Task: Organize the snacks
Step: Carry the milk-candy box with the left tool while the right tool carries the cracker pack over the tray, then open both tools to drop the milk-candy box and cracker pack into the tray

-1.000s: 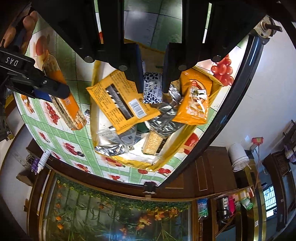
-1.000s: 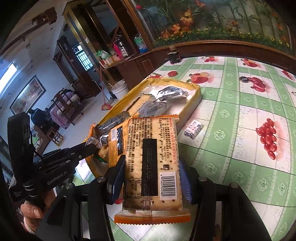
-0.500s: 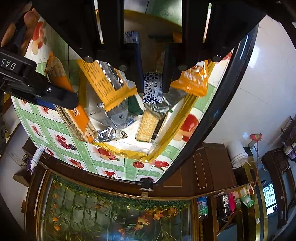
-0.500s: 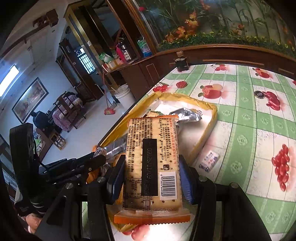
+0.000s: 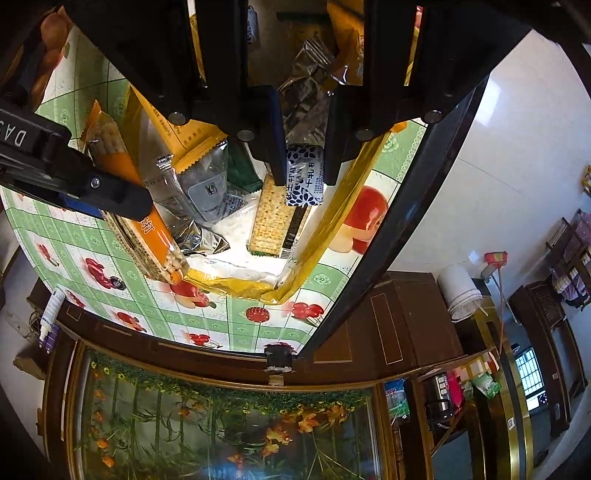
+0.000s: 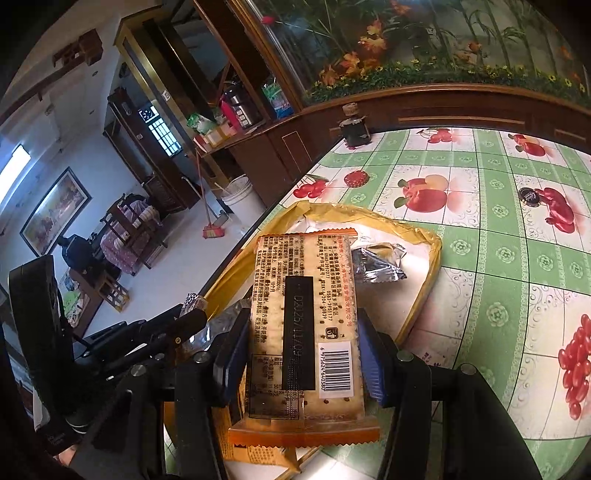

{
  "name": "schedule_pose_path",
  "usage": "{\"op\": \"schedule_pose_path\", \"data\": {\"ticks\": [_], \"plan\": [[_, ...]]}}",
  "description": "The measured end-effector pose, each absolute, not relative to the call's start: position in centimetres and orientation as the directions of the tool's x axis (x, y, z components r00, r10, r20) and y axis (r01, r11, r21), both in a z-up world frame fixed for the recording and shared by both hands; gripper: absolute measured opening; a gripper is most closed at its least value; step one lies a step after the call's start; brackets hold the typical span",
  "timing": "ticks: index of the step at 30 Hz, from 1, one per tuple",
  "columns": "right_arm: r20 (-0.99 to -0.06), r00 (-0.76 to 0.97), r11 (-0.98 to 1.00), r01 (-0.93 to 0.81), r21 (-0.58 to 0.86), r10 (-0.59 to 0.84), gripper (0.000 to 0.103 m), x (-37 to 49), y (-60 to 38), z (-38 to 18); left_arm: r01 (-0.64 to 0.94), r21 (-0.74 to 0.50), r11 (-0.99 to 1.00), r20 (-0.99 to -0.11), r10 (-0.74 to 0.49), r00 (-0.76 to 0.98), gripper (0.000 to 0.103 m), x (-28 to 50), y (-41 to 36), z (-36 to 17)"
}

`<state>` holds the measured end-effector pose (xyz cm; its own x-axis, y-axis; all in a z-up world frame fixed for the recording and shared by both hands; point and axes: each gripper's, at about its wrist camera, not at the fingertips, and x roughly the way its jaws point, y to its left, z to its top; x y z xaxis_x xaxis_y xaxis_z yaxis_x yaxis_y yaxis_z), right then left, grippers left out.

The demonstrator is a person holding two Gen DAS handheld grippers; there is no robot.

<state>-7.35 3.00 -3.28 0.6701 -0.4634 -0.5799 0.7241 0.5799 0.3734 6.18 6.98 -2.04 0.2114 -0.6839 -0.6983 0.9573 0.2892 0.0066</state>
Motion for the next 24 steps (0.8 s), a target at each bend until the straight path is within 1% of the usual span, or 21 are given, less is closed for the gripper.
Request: {"op": "schedule_pose_path", "data": {"ticks": [24], "plan": [[-0.592, 0.662, 0.571, 0.731, 0.374, -0.460, 0.054, -6.6, 1.9, -4.2, 0.959, 0.009, 0.284, -0.735, -0.648, 0.199, 0.017, 6.0, 5.1, -3.7]]}}
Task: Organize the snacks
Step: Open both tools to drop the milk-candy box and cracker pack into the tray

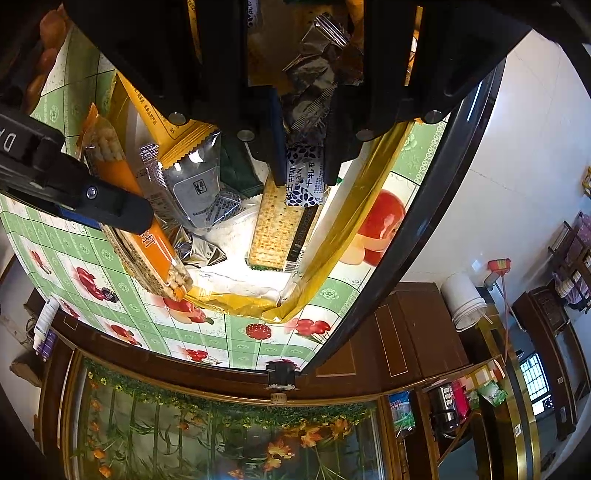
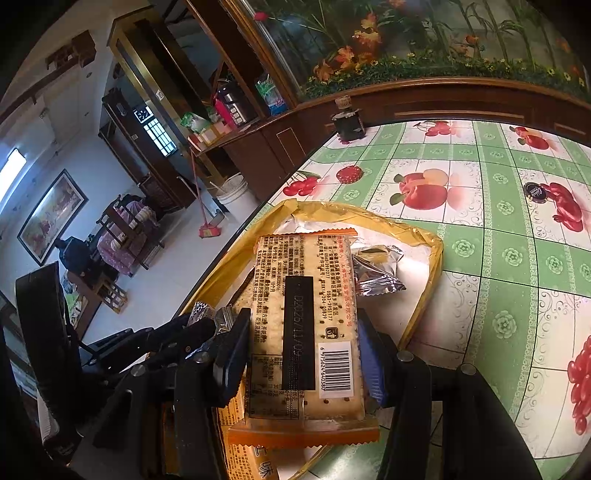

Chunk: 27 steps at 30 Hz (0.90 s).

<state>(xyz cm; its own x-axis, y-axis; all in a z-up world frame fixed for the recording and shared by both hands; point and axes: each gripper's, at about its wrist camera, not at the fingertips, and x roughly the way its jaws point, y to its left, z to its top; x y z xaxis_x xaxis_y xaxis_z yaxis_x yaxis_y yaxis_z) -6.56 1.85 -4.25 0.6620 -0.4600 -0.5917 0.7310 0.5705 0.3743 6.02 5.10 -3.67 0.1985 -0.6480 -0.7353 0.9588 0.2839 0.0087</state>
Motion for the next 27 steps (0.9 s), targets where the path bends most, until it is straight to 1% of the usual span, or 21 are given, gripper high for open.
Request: {"op": "schedule_pose_path", "data": {"ticks": [5, 7, 9, 10, 19, 22, 27], "plan": [[-0.597, 0.657, 0.574, 0.733, 0.364, -0.460, 0.055, -6.4, 1.9, -4.2, 0.957, 0.023, 0.289, -0.719, -0.660, 0.216, 0.018, 5.8, 5.5, -3.3], [-0.597, 0.658, 0.574, 0.732, 0.366, -0.459, 0.057, -6.4, 1.9, -4.2, 0.955, 0.031, 0.294, -0.707, -0.669, 0.229, 0.026, 5.7, 5.8, -3.0], [-0.597, 0.658, 0.572, 0.733, 0.368, -0.459, 0.058, -6.4, 1.8, -4.0, 0.953, 0.037, 0.300, -0.693, -0.679, 0.241, 0.047, 5.7, 6.2, -2.6], [-0.597, 0.656, 0.571, 0.735, 0.366, -0.463, 0.058, -6.5, 1.9, -3.9, 0.953, 0.037, 0.302, -0.683, -0.688, 0.245, 0.050, 5.7, 6.5, -2.3], [-0.569, 0.658, 0.560, 0.741, 0.371, -0.493, 0.059, -8.4, 3.0, -2.8, 0.944, 0.052, 0.325, -0.650, -0.707, 0.279, 0.050, 5.5, 8.0, -0.8], [-0.563, 0.649, 0.548, 0.751, 0.368, -0.512, 0.061, -9.7, 3.6, -2.5, 0.945, 0.052, 0.323, -0.640, -0.716, 0.280, 0.054, 5.1, 8.4, -0.3], [-0.567, 0.624, 0.516, 0.775, 0.364, -0.538, 0.071, -12.4, 4.4, -2.5, 0.950, 0.049, 0.310, -0.631, -0.728, 0.270, 0.055, 4.1, 9.0, 0.2]]}}
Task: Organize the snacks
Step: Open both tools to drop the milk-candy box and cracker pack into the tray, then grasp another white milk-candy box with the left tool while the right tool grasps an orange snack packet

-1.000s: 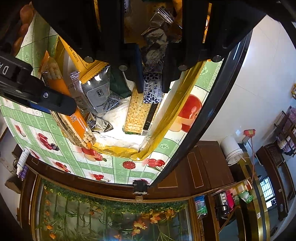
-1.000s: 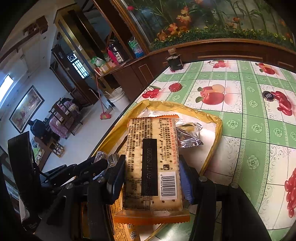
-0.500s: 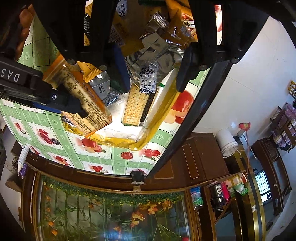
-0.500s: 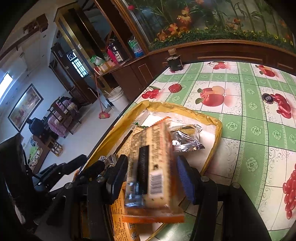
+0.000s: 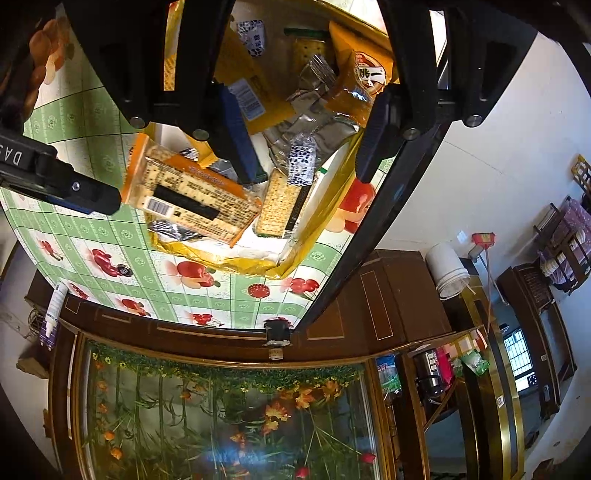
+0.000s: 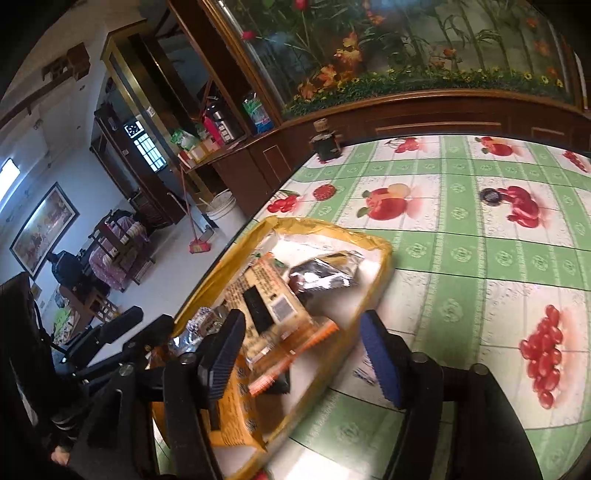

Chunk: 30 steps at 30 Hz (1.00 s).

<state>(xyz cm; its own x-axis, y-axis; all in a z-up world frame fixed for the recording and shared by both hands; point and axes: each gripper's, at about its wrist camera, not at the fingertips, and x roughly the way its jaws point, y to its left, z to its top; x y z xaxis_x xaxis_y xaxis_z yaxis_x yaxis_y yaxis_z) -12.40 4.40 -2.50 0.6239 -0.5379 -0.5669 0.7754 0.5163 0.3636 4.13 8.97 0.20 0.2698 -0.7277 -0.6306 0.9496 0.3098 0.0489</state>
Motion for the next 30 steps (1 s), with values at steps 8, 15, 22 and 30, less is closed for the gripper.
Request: {"op": "schedule_pose_path", "data": {"ticks": [8, 15, 22, 30], "plan": [[-0.580, 0.566, 0.440, 0.823, 0.359, -0.585, 0.074, -18.5, 6.0, -3.7, 0.960, 0.021, 0.281, -0.628, -0.743, 0.231, 0.061, 2.0, 9.5, 1.0], [-0.602, 0.494, 0.357, 0.870, 0.341, -0.628, 0.078, -24.6, 7.8, -5.0, 0.980, 0.023, 0.199, -0.625, -0.762, 0.169, 0.061, -1.6, 9.5, 1.8], [-0.616, 0.423, 0.267, 0.904, 0.334, -0.665, 0.078, -30.6, 9.2, -6.1, 0.996, -0.029, 0.081, -0.657, -0.753, 0.042, 0.062, -6.2, 8.6, 1.4], [-0.619, 0.370, 0.165, 0.917, 0.363, -0.693, 0.079, -36.4, 9.9, -7.2, 0.998, -0.066, -0.018, -0.701, -0.711, -0.059, 0.062, -10.4, 7.5, 0.0]]}}
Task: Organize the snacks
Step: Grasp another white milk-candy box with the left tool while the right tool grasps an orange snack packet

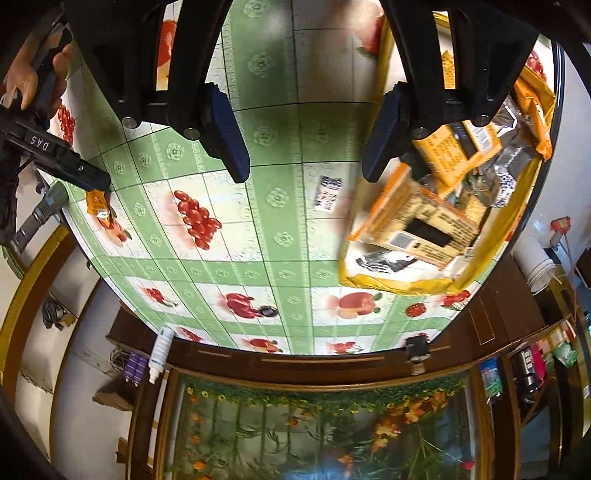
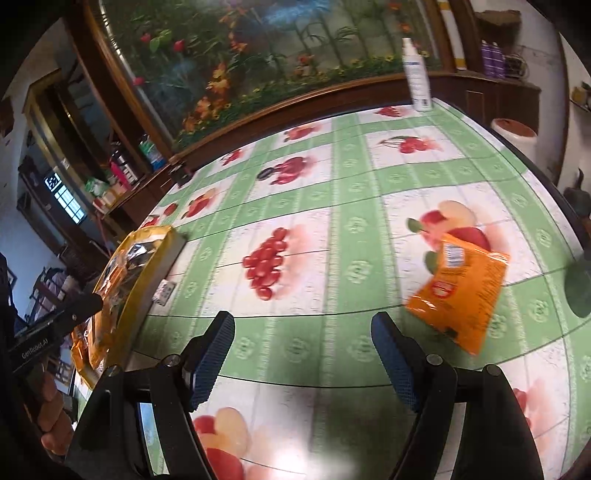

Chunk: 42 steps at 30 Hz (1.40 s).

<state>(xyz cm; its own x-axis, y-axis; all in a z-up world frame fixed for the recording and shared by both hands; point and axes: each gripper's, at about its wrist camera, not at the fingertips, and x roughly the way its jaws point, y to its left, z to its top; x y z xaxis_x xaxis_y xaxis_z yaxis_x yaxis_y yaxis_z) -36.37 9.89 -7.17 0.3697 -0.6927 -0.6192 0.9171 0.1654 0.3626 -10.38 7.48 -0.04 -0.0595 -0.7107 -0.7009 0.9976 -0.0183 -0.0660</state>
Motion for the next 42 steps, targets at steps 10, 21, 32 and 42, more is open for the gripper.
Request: {"op": "schedule_pose_path", "data": {"ticks": [10, 21, 32, 42], "plan": [[-0.623, 0.339, 0.111, 0.920, 0.376, -0.705, 0.079, -40.0, 10.0, -8.1, 0.999, -0.041, -0.020, -0.745, -0.665, -0.044, 0.062, -11.3, 5.7, -2.1], [-0.658, 0.262, 0.088, 0.954, 0.286, -0.706, 0.081, -42.6, 7.9, -8.3, 0.999, -0.038, -0.017, -0.809, -0.587, -0.041, 0.062, -11.3, 1.7, -4.9], [-0.709, 0.217, 0.142, 0.976, 0.164, -0.671, 0.085, -41.8, 4.9, -9.0, 0.994, -0.070, -0.080, -0.767, -0.633, -0.105, 0.062, -10.9, 2.2, -3.7], [-0.728, 0.236, 0.163, 0.972, 0.170, -0.644, 0.092, -41.3, 4.0, -9.9, 0.978, -0.145, -0.148, -0.780, -0.591, -0.205, 0.062, -10.5, 1.6, -3.8]]}}
